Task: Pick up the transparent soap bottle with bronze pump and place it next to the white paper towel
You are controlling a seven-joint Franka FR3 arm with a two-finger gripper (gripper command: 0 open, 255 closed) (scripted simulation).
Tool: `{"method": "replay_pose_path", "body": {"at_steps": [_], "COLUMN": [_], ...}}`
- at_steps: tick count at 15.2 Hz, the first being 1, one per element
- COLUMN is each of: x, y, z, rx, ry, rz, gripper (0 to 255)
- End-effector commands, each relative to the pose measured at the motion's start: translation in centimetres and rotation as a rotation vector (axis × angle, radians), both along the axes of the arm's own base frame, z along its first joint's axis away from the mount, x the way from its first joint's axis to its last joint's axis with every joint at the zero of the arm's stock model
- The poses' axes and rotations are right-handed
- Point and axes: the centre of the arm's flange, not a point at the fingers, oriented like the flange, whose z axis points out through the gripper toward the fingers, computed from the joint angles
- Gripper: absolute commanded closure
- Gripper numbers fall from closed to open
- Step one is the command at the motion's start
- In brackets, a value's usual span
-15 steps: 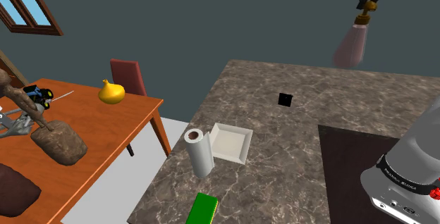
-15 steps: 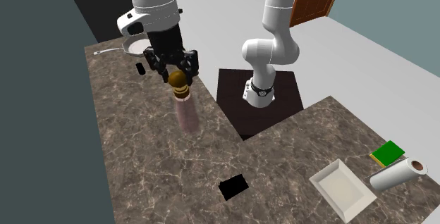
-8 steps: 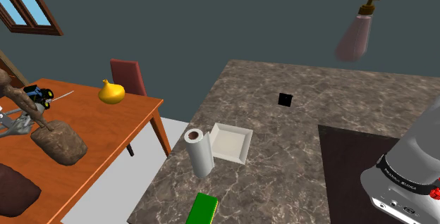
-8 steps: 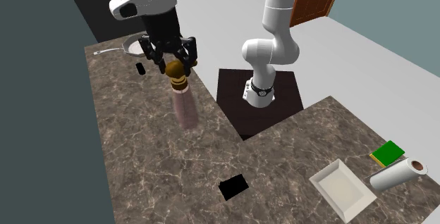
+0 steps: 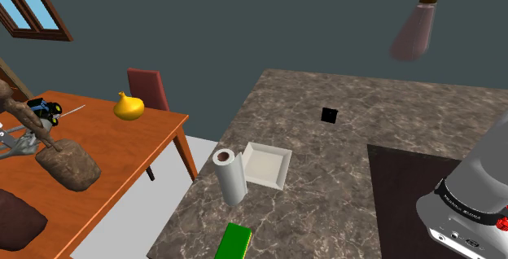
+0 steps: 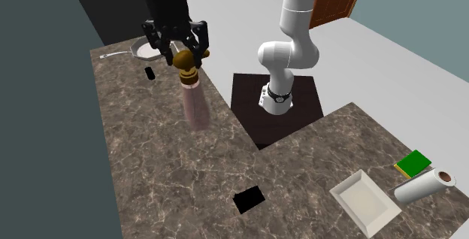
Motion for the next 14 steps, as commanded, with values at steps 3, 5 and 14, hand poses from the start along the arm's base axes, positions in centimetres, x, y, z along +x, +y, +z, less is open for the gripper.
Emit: {"method": "replay_pose_path", "body": {"at_steps": [3, 5, 14], "x": [0.0, 0.0, 0.0], "y": [0.0, 0.0, 0.0], "z": [2.2, 3.3, 8.0], "rx": [0.000, 0.000, 0.000], "ry": [0.000, 0.000, 0.000], "rz": [0.000, 0.000, 0.000], "gripper": [255, 255, 255]}}
